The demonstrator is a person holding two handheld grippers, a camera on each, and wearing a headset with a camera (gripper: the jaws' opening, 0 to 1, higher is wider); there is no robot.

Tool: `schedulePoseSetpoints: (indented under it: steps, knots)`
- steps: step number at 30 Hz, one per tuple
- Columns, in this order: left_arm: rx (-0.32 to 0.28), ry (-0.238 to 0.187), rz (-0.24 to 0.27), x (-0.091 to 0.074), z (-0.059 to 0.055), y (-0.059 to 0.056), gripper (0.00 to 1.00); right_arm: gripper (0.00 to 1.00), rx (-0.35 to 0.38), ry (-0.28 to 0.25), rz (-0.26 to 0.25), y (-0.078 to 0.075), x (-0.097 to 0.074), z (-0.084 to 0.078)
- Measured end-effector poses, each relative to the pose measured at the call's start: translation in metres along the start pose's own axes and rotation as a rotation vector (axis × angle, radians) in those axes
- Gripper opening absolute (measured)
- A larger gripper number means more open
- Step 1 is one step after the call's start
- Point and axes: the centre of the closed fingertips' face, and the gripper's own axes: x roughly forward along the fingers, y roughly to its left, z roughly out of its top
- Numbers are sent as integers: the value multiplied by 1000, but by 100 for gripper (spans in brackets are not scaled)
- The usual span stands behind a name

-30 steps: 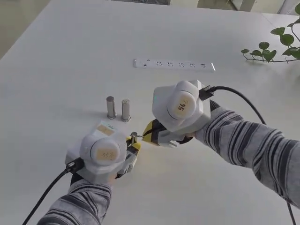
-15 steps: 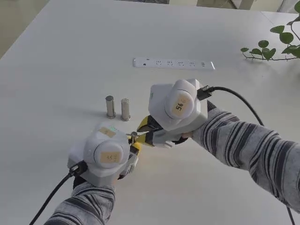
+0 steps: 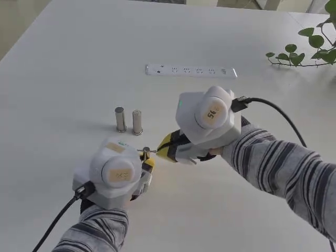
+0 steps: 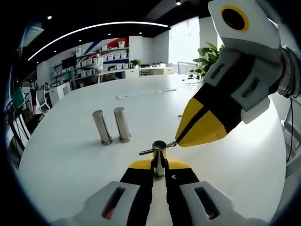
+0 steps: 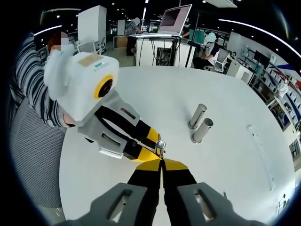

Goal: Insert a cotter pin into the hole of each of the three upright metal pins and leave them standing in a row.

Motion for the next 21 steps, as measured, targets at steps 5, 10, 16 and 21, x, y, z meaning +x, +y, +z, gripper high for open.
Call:
schedulePoseSetpoints:
  steps: [5, 10, 16, 21]
  knots:
    - [0, 0, 9, 0, 0, 0, 5, 0, 22, -2, -2, -1, 2, 0]
    - [-4, -1, 15, 0, 0, 0, 5, 0, 25, -12, 3, 1, 4, 4]
    - [-6, -1, 18, 0, 0, 0, 5, 0, 22, -4, 3, 0, 6, 5]
    - [-9, -2, 13, 0, 0, 0, 5, 0, 16, -17, -13, -2, 4, 5]
